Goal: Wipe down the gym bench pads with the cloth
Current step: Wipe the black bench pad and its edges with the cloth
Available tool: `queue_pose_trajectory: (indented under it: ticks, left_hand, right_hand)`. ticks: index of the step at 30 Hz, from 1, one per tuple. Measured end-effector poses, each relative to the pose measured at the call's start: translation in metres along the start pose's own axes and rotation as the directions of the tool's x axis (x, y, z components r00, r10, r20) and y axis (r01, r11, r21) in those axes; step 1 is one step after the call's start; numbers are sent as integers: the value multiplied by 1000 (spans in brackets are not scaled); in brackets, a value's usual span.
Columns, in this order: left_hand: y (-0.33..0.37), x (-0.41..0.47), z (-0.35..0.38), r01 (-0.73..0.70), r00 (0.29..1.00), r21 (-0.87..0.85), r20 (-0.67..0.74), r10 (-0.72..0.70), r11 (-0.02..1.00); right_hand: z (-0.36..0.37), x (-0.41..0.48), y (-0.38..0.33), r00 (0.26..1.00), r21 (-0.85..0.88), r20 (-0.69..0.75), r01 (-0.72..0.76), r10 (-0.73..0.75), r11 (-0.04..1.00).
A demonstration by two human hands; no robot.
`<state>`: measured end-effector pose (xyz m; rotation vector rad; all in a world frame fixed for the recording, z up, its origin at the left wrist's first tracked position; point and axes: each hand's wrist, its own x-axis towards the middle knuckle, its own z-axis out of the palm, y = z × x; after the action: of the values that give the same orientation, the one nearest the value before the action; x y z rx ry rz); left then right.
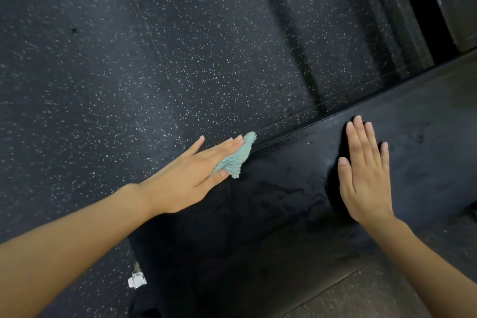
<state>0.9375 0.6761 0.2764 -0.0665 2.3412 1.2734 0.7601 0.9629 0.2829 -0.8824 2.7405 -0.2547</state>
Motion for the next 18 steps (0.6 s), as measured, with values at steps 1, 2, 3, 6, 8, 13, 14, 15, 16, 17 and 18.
queue_pose_trajectory:
  ticks: [1,2,3,6,8,13,14,15,16,17,18]
  left_hand:
    - [-4,-7,-1,8,1000,4,3,-8,1000]
    - [-7,-13,-1,13,1000,10,7,-13,1000]
    - [-10,-19,-2,14,1000,18,10,-14,1000]
    - [-14,-28,-4,13,1000,42,20,-14,999]
    - [-13,-25,-4,14,1000,61,21,-16,998]
    - [-6,-9,-3,-8,999,97,37,4,995]
    - [-4,-4,-3,-18,999,105,37,15,994]
    - [-1,2,-3,-29,999,107,35,25,994]
    - [2,8,-3,-37,999,105,32,34,994]
    - [4,13,-3,-42,999,102,30,39,994]
    - [7,18,-3,-43,999,95,31,40,995]
  right_hand:
    - [1,0,-2,1000,2,-4,-11,11,1000]
    - [1,0,-4,1000,1,-7,-21,21,1000]
    - [1,0,-5,1000,0,-7,-29,29,1000]
    - [3,-2,-13,999,3,-9,-40,40,999]
    - [5,-4,-17,999,0,-10,-37,37,999]
    - [9,-9,-29,1000,-28,5,30,-30,999]
    - [10,-11,-33,999,-32,7,50,-50,998]
    - [12,-14,-37,998,-30,9,63,-63,998]
    - [14,-16,-42,998,-26,7,69,-69,997]
    - [17,-19,-47,998,-22,2,67,-67,997]
    - [19,-21,-52,998,-20,-3,61,-61,998]
